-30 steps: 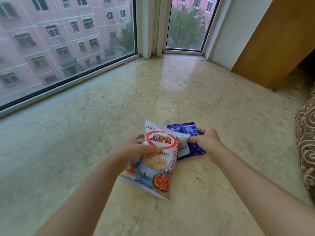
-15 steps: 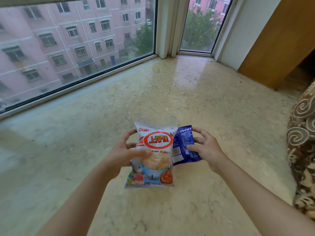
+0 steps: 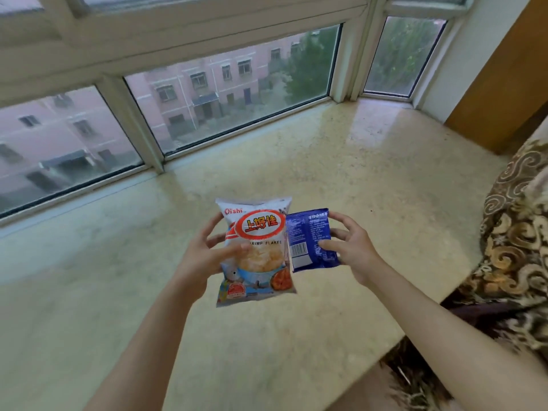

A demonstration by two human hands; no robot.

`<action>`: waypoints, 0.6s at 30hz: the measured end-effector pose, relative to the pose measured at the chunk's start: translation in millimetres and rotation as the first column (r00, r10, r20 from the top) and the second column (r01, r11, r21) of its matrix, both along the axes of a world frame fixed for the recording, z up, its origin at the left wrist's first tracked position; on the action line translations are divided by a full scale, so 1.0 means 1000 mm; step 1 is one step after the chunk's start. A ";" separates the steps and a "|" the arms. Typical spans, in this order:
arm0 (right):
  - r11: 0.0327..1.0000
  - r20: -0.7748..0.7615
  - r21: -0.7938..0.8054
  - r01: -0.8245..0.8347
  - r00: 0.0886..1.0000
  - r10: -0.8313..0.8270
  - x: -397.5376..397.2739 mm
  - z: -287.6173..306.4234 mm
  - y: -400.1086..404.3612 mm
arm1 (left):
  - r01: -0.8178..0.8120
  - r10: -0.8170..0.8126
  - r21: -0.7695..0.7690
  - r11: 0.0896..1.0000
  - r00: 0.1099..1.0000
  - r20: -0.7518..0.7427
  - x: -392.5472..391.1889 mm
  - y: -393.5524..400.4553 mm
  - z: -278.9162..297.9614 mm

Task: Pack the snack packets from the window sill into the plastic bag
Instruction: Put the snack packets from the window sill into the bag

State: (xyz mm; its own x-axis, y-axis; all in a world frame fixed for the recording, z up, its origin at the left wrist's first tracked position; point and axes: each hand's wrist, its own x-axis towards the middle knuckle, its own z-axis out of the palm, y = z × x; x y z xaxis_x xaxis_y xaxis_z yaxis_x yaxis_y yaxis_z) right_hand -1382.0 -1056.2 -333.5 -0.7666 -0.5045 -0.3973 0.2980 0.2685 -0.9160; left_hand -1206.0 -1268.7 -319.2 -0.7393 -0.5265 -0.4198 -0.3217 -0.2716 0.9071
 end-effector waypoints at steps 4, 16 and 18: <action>0.997 -0.020 -0.041 -0.064 0.998 0.063 0.063 0.045 0.012 | -0.099 0.099 0.006 0.995 0.995 -0.016 0.087 0.021 0.042; 0.953 -0.079 -0.152 -0.261 0.965 0.251 0.254 0.130 0.036 | -0.367 0.369 0.047 0.929 0.929 -0.030 0.315 0.110 0.109; 0.938 -0.087 -0.178 -0.297 0.955 0.285 0.287 0.138 0.030 | -0.405 0.406 0.027 0.914 0.914 -0.014 0.350 0.111 0.118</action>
